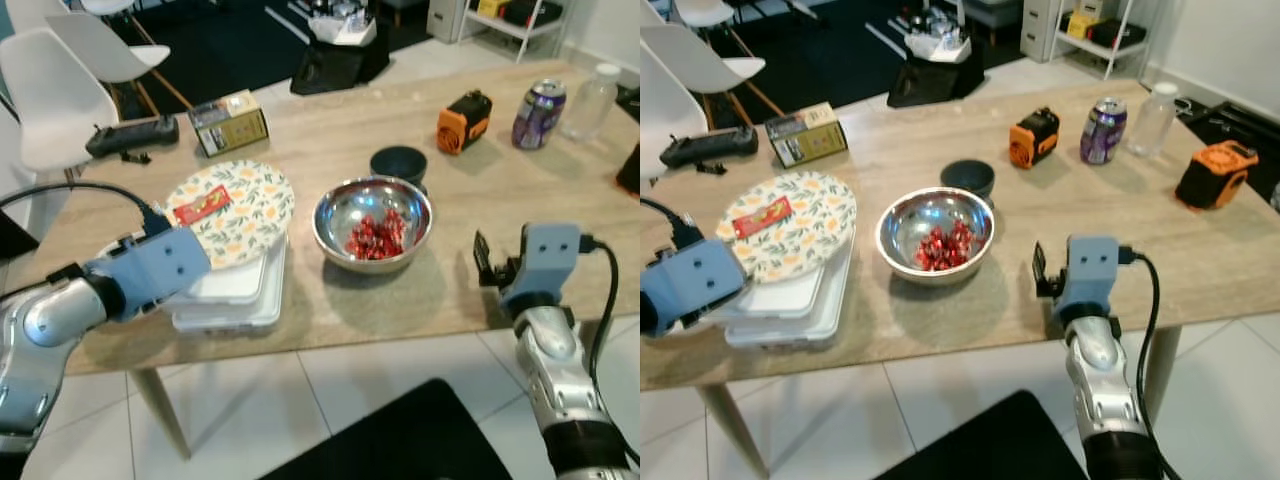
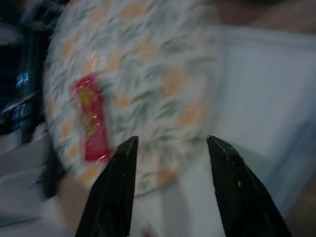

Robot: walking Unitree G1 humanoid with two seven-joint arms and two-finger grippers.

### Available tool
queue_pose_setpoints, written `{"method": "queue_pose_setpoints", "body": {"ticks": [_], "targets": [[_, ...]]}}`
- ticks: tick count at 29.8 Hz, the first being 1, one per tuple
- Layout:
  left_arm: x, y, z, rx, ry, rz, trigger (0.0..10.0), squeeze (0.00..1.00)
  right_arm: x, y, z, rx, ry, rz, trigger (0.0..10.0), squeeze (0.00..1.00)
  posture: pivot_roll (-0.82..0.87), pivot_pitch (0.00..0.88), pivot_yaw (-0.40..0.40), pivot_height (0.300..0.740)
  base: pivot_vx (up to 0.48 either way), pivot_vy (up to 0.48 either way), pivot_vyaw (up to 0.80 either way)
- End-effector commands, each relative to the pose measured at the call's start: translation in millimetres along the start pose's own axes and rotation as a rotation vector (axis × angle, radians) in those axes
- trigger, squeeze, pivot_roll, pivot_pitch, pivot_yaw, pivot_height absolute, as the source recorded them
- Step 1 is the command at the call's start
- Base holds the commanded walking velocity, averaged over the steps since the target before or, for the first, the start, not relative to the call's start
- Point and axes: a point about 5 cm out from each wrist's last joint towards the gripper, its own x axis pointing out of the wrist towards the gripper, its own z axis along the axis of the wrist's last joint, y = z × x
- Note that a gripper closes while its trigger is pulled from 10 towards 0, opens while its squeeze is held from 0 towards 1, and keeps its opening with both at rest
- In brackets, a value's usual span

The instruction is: Restocking fridge

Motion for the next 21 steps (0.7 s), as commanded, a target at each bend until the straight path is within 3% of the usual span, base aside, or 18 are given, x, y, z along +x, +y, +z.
{"method": "queue_pose_setpoints", "body": {"ticks": [1, 6, 8, 10, 17, 21], "targets": [[-6.7, -1.9, 9.2, 0.012, -0.013, -0.077, 10.0, 0.00, -4.1, 1.2, -7.8, 0.001, 0.027, 0.003, 10.0, 0.00, 0.09, 0.209, 0.099, 0.737, 0.000, 0.000, 0.00], [-9.8, -4.4, 17.1, 0.016, -0.041, -0.130, 10.0, 0.00, -3.6, 2.9, -8.4, 0.001, 0.029, 0.007, 10.0, 0.00, 0.09, 0.207, 0.098, 0.737, 0.000, 0.000, 0.00], [-15.9, -0.5, 18.5, 0.099, -0.028, -0.170, 10.0, 0.00, -2.7, 4.9, -8.5, 0.003, 0.030, 0.015, 10.0, 0.00, 0.09, 0.205, 0.098, 0.737, 0.000, 0.000, 0.00], [-15.9, -0.5, 18.5, 0.099, -0.028, -0.170, 10.0, 0.00, -2.7, 4.9, -8.5, 0.003, 0.030, 0.015, 10.0, 0.00, 0.09, 0.205, 0.098, 0.737, 0.000, 0.000, 0.00], [-20.3, -5.5, -27.1, 0.073, 0.161, -0.143, 10.0, 0.00, -1.7, 6.9, -8.5, 0.007, 0.028, 0.022, 10.0, 0.00, 0.09, 0.193, 0.097, 0.737, 0.000, 0.000, 0.00], [-17.9, -7.8, -34.0, 0.058, 0.174, -0.135, 9.7, 0.00, -1.7, 6.8, -8.4, 0.006, 0.028, 0.022, 10.0, 0.00, 0.09, 0.193, 0.094, 0.737, 0.000, 0.000, 0.00]]}}
